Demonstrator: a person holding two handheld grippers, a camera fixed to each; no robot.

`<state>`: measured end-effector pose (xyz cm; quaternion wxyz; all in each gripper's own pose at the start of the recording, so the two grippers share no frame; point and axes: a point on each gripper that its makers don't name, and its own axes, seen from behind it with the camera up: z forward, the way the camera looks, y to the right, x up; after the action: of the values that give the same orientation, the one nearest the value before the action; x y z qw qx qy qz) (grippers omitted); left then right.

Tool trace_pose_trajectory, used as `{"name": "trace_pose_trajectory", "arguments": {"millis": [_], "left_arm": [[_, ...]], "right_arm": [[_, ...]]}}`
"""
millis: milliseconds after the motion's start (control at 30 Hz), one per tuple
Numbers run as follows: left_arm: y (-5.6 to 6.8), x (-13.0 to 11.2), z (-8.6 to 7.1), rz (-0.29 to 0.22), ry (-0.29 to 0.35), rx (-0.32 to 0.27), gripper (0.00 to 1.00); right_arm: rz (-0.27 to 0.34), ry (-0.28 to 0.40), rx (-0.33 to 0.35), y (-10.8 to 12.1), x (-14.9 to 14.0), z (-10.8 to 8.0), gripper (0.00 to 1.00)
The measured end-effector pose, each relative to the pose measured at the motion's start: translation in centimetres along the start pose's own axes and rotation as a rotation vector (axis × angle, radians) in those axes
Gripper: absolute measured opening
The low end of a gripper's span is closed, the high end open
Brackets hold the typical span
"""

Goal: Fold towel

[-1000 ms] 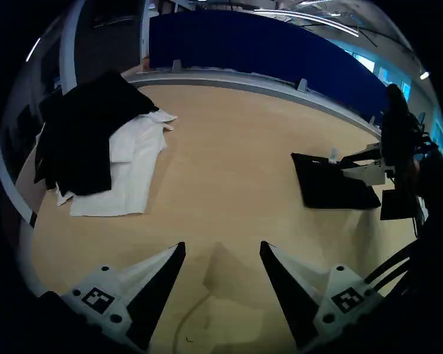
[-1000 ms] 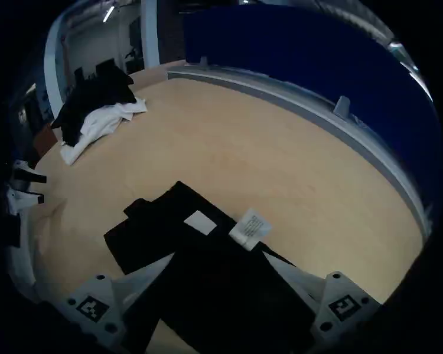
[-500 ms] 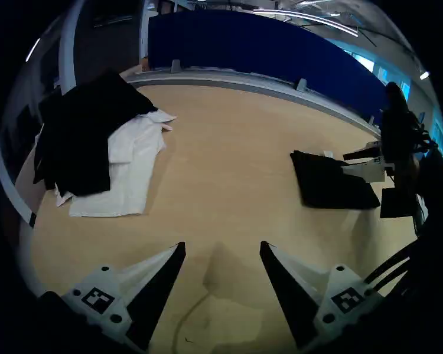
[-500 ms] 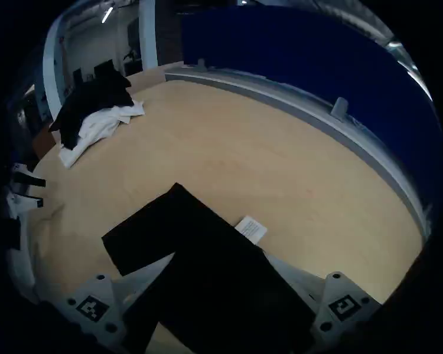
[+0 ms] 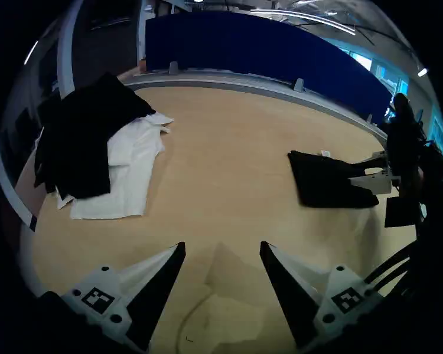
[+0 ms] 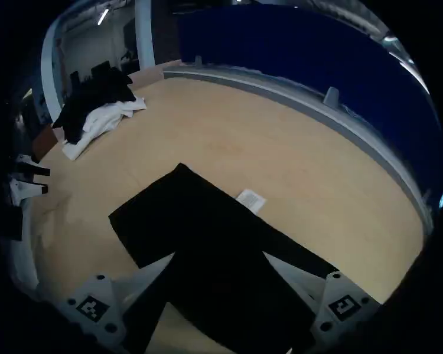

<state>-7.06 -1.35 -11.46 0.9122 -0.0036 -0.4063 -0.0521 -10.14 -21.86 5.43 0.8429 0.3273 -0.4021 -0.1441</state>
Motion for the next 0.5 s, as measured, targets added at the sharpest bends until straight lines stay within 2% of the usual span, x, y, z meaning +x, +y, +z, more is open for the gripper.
{"name": "trace_pose_trajectory", "arguments": {"millis": [500], "left_arm": [[1.1,-0.4,-0.2,0.018,-0.005,-0.013,0.93]], "right_arm": [[0.05,-0.005,-0.061,3.4,-4.0,-4.2,0.95]]}}
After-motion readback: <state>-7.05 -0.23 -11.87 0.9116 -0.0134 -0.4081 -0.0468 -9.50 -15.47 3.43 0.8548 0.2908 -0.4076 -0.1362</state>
